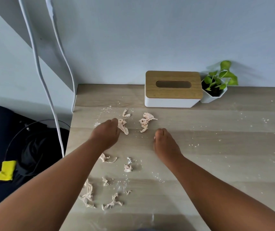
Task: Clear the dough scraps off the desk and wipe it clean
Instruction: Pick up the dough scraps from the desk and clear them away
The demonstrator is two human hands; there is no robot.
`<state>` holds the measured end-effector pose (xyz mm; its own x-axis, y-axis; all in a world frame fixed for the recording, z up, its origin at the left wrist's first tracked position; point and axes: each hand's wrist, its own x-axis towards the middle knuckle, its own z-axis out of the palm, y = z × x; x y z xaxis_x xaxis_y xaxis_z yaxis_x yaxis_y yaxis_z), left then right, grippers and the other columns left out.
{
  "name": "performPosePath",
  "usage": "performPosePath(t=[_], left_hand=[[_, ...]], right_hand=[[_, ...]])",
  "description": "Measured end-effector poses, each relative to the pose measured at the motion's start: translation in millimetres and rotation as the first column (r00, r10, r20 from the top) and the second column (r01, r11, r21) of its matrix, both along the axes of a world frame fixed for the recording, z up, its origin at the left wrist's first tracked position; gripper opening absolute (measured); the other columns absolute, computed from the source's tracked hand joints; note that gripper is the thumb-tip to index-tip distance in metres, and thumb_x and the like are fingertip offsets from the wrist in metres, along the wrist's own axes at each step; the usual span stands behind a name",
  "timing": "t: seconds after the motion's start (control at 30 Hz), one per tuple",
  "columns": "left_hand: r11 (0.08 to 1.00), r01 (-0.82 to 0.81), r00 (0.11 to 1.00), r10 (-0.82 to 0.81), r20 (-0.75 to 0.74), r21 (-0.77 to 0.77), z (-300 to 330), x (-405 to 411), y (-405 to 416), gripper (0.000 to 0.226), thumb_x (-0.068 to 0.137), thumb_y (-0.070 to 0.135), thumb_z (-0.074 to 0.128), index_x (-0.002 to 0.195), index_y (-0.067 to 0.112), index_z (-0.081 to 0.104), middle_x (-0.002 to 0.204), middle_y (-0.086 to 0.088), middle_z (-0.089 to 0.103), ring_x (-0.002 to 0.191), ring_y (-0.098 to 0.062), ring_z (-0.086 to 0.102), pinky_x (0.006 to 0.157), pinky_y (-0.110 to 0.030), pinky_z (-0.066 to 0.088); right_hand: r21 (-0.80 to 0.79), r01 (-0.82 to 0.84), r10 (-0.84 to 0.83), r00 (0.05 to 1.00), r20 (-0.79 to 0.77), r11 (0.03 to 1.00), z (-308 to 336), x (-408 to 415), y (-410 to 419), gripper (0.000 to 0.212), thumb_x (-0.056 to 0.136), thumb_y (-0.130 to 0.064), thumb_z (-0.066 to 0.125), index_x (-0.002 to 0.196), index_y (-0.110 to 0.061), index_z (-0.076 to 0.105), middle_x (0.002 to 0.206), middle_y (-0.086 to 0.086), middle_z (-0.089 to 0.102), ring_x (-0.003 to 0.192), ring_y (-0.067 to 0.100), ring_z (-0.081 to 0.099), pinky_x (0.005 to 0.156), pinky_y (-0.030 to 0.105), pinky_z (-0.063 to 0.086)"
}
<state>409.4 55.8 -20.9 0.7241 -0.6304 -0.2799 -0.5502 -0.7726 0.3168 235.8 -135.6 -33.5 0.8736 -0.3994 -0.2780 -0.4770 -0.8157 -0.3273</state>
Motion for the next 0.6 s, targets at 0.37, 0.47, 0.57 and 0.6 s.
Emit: performPosePath(t=[0.37, 0.47, 0.57, 0.6], left_hand=[[0.998, -0.008, 0.999, 0.011, 0.053, -0.066, -9, -4, -18, 0.032, 0.104, 0.035, 0.048, 0.118, 0.007, 0.047, 0.105, -0.021, 0.065, 0.097, -0.043, 0.065, 0.071, -0.044, 0.048], [1.0, -0.014, 0.997, 0.013, 0.07, 0.015, -12, -8, -18, 0.053, 0.1, 0.053, 0.05, 0.129, 0.009, 0.043, 0.117, -0.017, 0.063, 0.108, -0.04, 0.064, 0.079, -0.044, 0.053], [0.995, 0.013, 0.996, -0.021, 0.083, 0.099, -17, -12, -17, 0.054, 0.102, 0.053, 0.046, 0.13, 0.007, 0.041, 0.119, -0.015, 0.061, 0.111, -0.037, 0.064, 0.083, -0.044, 0.055], [0.992, 0.026, 0.995, -0.039, 0.096, 0.126, -18, -13, -16, 0.052, 0.103, 0.051, 0.044, 0.13, 0.007, 0.042, 0.119, -0.015, 0.061, 0.11, -0.036, 0.064, 0.083, -0.044, 0.055]], right_hand=[[0.064, 0.007, -0.012, 0.997, 0.071, 0.998, 10, 14, -4, 0.014, 0.093, -0.002, 0.047, 0.104, -0.004, 0.056, 0.107, 0.014, 0.054, 0.095, 0.032, 0.053, 0.077, 0.041, 0.047], [0.068, -0.009, 0.002, 0.996, 0.093, 0.998, 10, 18, -5, 0.008, 0.091, -0.01, 0.05, 0.094, -0.005, 0.056, 0.101, 0.013, 0.053, 0.09, 0.03, 0.051, 0.073, 0.039, 0.046], [0.05, -0.023, 0.019, 0.996, 0.082, 0.998, 5, 18, -5, 0.008, 0.091, -0.012, 0.05, 0.094, -0.006, 0.056, 0.1, 0.012, 0.053, 0.091, 0.03, 0.052, 0.072, 0.038, 0.045], [0.042, -0.024, 0.021, 0.997, 0.08, 0.999, 3, 17, -5, 0.01, 0.093, -0.014, 0.05, 0.095, -0.006, 0.056, 0.101, 0.012, 0.053, 0.092, 0.03, 0.052, 0.072, 0.038, 0.045]])
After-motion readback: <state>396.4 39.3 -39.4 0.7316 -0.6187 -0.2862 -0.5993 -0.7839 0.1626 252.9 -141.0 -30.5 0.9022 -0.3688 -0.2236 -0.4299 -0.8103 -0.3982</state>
